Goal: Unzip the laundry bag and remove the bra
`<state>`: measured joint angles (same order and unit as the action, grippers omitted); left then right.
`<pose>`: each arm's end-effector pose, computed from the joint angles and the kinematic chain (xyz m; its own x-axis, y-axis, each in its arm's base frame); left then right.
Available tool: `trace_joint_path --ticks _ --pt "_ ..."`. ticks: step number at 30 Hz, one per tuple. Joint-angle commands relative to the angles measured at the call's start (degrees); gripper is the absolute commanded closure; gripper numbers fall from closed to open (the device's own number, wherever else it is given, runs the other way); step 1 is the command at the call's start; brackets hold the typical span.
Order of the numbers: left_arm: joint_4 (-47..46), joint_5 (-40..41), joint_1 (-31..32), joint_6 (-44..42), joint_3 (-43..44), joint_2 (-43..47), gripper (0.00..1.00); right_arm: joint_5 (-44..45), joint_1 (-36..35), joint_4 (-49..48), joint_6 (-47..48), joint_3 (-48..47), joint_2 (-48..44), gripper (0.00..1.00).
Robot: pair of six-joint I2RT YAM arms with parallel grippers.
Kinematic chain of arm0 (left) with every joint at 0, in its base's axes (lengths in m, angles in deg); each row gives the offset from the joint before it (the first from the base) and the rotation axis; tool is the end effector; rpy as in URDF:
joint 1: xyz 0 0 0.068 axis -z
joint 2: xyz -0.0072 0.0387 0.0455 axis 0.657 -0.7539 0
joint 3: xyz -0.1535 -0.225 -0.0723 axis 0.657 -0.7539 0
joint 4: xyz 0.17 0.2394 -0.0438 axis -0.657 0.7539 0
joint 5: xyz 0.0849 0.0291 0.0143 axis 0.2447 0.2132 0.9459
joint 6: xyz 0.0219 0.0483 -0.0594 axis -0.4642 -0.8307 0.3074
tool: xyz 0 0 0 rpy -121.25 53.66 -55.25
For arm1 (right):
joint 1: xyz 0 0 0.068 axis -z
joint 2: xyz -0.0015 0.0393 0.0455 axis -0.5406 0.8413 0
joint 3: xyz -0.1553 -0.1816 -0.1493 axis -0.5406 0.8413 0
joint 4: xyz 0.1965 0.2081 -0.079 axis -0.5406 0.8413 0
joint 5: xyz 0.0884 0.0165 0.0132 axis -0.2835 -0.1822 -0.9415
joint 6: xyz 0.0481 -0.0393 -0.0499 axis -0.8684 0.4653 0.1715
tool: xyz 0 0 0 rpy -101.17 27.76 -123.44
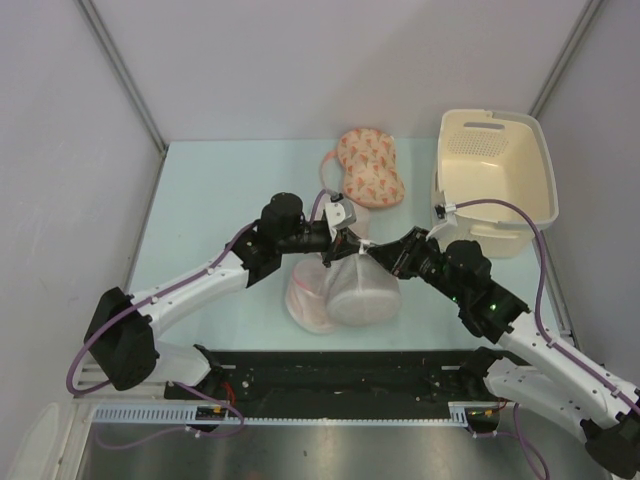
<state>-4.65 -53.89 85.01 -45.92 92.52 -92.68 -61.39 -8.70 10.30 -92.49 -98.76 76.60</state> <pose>0.2401 -0.2860 0.3031 -0.0523 0.1980 -0.9788 0.9840 0.1777 -0.0166 0.1859 0.1672 0.3137 -0.5777 0.4781 -0.6616 -0.3852 0.5549 0.7374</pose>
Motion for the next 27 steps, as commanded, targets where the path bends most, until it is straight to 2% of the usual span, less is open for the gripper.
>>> trace_joint_path --ticks 1,5,8,17,27 --pt "-3.7 -2.5 -0.2 1.0 0.5 1.9 1.0 1.4 0.1 -2.5 -0.1 0.6 -1.4 0.86" --pt "-3.9 -2.4 -0.2 1.0 0.3 2.2 1.0 1.5 0.2 -2.3 0.2 0.5 -1.0 0.9" --pt "-4.0 -2.3 -0.2 1.0 0.4 2.2 1.0 1.5 0.2 -2.4 0.0 0.6 -0.7 1.0" --pt "-3.1 -2.1 -0.3 -0.1 0.3 2.5 1.0 6.6 3.4 5.0 -0.4 1.3 -6.0 1.0" --pt "-1.7 -2.1 -2.3 -1.6 -0.1 4.8 1.0 -0.7 13.8 8.4 -0.2 4.1 -9.5 1.0"
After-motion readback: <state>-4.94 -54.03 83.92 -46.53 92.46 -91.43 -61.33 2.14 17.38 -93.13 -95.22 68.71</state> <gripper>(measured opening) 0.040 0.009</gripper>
